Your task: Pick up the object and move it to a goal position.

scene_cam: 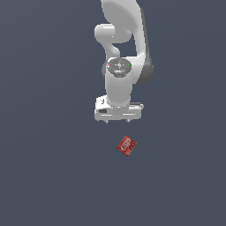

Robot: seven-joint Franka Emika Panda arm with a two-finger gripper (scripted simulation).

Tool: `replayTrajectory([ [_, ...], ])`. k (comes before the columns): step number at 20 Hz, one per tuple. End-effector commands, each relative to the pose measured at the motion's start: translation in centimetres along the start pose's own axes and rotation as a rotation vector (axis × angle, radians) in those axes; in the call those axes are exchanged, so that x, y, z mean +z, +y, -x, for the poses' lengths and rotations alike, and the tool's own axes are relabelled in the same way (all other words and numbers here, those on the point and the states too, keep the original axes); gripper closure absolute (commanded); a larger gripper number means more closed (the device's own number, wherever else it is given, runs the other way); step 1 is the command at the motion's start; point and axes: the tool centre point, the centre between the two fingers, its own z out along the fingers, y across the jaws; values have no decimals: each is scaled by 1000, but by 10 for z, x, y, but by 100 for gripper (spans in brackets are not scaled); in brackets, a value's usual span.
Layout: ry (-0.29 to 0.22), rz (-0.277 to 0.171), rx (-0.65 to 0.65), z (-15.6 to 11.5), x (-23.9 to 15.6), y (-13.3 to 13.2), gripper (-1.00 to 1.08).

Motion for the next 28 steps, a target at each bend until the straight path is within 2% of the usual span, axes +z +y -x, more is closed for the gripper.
replayTrajectory([
  [1, 0, 0, 0, 0, 0, 0, -92],
  [16, 3, 4, -23, -3, 3, 2, -92],
  [28, 9, 3, 121, -19, 18, -7, -92],
])
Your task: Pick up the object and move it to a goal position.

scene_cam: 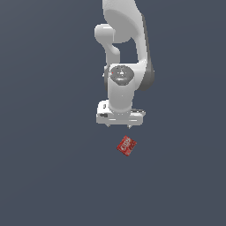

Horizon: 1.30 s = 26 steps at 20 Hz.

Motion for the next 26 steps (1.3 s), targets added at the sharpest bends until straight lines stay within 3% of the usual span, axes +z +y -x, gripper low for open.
replayTrajectory([
  [1, 2, 0, 46, -4, 5, -4, -92],
  [17, 21, 1, 422, -37, 50, -34, -92],
  [26, 29, 2, 549, -46, 67, -45, -92],
])
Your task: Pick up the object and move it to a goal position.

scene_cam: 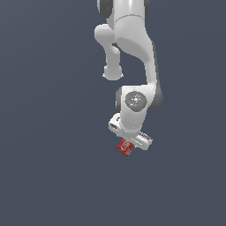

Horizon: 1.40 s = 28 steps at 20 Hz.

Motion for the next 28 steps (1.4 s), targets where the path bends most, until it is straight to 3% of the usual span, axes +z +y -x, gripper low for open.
replayTrajectory([
  [1, 2, 0, 26, -1, 3, -3, -92],
  [11, 3, 0, 44, 0, 9, -5, -92],
  [26, 4, 0, 48, -1, 56, -5, -92],
  [27, 4, 0, 48, -1, 56, -5, 108],
  [28, 4, 0, 48, -1, 56, -5, 108],
])
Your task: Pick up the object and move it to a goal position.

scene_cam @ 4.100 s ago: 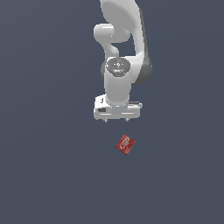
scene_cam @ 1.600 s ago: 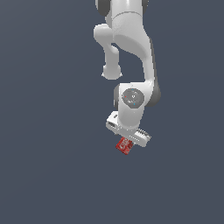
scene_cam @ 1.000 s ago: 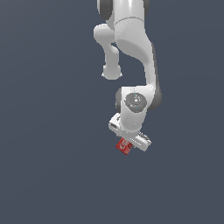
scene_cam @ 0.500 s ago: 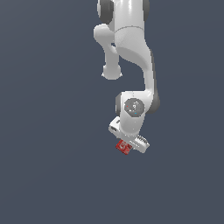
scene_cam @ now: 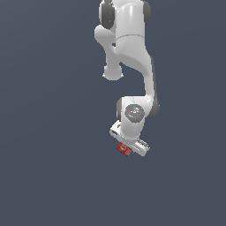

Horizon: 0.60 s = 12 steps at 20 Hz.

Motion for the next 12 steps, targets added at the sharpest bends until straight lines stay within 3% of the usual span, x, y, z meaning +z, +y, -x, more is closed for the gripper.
replayTrajectory([
  [1, 1, -1, 0, 0, 0, 0, 108],
  [12, 1, -1, 0, 0, -2, 1, 108],
])
